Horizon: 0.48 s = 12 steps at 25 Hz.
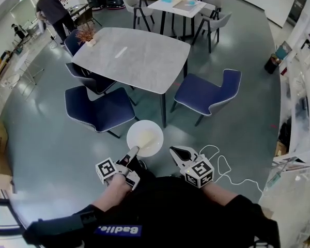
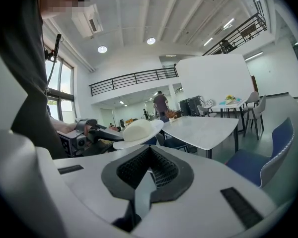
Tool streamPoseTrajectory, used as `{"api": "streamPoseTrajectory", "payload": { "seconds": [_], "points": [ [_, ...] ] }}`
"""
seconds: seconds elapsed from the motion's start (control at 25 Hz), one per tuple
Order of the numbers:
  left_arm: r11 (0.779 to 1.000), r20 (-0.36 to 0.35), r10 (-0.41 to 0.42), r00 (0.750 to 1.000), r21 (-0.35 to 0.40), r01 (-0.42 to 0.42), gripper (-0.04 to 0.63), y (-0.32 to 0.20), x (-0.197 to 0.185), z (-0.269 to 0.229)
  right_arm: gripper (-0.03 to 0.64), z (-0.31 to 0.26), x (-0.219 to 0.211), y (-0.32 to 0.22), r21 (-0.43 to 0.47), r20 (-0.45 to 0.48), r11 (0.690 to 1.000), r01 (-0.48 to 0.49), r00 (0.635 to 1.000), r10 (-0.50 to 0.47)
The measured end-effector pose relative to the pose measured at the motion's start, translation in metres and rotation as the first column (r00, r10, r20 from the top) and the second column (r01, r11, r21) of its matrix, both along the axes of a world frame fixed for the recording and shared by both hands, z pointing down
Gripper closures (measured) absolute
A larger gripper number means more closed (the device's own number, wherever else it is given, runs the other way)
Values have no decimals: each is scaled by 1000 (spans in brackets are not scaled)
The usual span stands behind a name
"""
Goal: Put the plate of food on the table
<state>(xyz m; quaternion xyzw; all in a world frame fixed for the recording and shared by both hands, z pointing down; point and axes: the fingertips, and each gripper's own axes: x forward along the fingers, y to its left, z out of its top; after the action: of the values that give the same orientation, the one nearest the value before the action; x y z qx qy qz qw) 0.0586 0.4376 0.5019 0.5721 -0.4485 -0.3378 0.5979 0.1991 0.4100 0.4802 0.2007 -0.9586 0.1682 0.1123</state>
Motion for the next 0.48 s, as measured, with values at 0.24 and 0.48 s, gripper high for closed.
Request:
{"api": "streamPoseTrajectory", "payload": {
  "seconds": [0.24, 0.48],
  "points": [
    [1000, -18, -1, 1000, 17, 1, 583, -27, -3, 0, 607, 5, -3, -23, -5, -14, 1000, -17, 1000, 17],
    [999, -35, 24, 999, 24, -23, 583, -58, -20, 4, 607, 9, -18, -51, 0, -39, 999, -37, 999, 37]
  ]
}}
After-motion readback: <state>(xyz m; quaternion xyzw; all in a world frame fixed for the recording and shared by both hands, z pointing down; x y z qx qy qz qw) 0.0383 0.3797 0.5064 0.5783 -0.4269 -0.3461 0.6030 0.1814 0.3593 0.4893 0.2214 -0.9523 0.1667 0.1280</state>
